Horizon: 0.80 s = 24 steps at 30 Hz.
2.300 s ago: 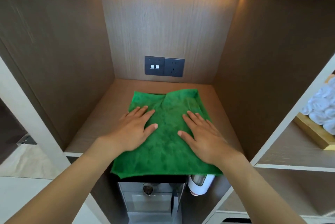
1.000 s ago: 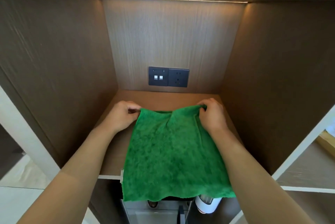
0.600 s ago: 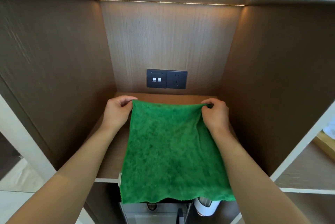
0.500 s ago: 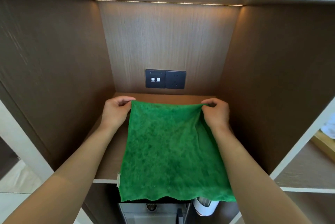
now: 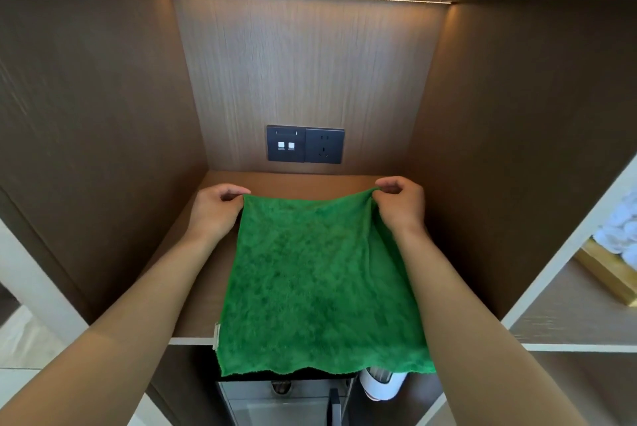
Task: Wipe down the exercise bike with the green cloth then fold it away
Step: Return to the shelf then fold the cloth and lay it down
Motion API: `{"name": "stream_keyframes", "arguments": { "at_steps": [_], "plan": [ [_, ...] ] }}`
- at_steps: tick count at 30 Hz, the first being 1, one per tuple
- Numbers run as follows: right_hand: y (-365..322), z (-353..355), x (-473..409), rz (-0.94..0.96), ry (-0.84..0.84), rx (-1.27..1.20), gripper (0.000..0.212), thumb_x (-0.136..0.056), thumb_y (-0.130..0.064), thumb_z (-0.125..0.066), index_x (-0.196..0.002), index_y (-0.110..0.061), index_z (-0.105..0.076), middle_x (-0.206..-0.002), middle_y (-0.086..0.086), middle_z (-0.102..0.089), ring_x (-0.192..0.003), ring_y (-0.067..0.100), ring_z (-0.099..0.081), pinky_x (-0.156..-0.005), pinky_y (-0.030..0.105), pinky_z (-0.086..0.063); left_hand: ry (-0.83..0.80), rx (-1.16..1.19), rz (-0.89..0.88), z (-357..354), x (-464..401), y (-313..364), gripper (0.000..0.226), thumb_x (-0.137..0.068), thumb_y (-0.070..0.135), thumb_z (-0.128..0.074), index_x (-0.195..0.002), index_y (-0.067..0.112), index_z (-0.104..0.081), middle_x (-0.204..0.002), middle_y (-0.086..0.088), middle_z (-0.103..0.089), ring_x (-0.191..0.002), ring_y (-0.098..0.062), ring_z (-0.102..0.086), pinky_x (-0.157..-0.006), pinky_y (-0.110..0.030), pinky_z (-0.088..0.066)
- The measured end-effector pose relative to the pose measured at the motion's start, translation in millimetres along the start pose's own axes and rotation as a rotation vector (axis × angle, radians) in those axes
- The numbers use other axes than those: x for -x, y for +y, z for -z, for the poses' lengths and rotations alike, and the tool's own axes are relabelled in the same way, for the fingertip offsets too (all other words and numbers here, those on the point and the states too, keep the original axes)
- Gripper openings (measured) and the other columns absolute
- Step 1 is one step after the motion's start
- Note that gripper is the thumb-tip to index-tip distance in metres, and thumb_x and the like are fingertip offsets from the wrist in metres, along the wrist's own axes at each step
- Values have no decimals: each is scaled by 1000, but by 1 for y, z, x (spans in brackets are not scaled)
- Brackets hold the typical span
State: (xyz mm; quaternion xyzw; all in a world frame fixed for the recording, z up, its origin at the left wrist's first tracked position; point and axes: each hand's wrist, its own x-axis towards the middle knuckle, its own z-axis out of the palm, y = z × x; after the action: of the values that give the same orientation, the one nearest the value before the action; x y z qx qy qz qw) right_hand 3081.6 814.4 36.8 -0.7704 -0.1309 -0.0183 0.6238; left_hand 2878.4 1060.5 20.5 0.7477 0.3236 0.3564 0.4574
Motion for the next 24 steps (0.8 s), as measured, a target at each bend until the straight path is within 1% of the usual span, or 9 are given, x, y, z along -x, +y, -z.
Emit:
{"name": "stream_keyframes", "arguments": {
  "at_steps": [2,4,5,7,10,13,15,19,24],
  "plan": [
    [-2,2,-2,11,22,-14,19,-89,7,-69,-101,-5,-75,-89,2,-69,-78,12,-64,-65,7,-48,-47,93,42,-1,1,2,24,-100,6,-61,-89,20,-76,-102,-9,-76,-90,-16,-71,-79,-17,-55],
    [-4,5,-5,17,55,-18,17,-91,4,-71,-104,-5,-76,-93,3,-71,-84,13,-65,-71,12,-49,-108,102,-2,-1,4,4,17,-99,10,-65,-93,21,-77,-104,-6,-76,-100,-20,-70,-88,-23,-54],
    [-4,5,-6,24,73,-4,16,-92,2,-71,-104,-6,-77,-94,3,-72,-85,12,-66,-73,14,-48,-146,37,-67,-1,7,5,14,-97,10,-69,-97,21,-76,-103,-1,-76,-101,-17,-69,-89,-19,-52],
    [-1,6,-7,34,96,37,14,-93,0,-71,-101,-8,-77,-94,3,-73,-85,12,-66,-75,16,-50,-214,-114,-162,-1,10,2,27,-90,0,-74,-105,22,-76,-106,3,-74,-103,-15,-68,-90,-17,-48],
    [4,4,-7,38,40,97,12,-92,2,-71,-100,-5,-77,-96,5,-72,-88,13,-65,-80,20,-51,-188,-331,-285,-3,14,-1,41,-83,-12,-64,-104,20,-80,-114,-2,-70,-106,-22,-66,-96,-28,-49],
    [7,1,-5,36,-65,142,11,-93,0,-71,-103,-1,-77,-98,7,-71,-92,15,-63,-74,14,-41,-180,-466,-364,-3,15,-2,40,-84,-12,-58,-103,15,-81,-123,-8,-66,-116,-30,-63,-104,-35,-47],
    [6,2,-3,34,-111,161,16,-92,0,-71,-107,-3,-77,-99,4,-69,-96,17,-64,-81,18,-44,-188,-556,-377,-3,17,-1,38,-88,-9,-56,-107,14,-80,-129,-9,-63,-123,-32,-57,-109,-38,-44],
    [6,13,2,-23,-205,150,32,-84,1,-74,-113,-11,-74,-105,4,-68,-97,18,-64,-86,26,-50,-184,-641,-398,-1,18,-1,38,-92,-5,-55,-112,17,-79,-129,-9,-61,-122,-35,-52,-108,-40,-42],
    [5,17,3,6,-171,159,40,-78,16,-68,-105,-12,-77,-105,4,-72,-98,20,-68,-82,23,-50,-172,-680,-449,3,21,3,34,-91,-1,-57,-111,17,-77,-123,-7,-63,-114,-35,-55,-99,-49,-50]
  ]
}}
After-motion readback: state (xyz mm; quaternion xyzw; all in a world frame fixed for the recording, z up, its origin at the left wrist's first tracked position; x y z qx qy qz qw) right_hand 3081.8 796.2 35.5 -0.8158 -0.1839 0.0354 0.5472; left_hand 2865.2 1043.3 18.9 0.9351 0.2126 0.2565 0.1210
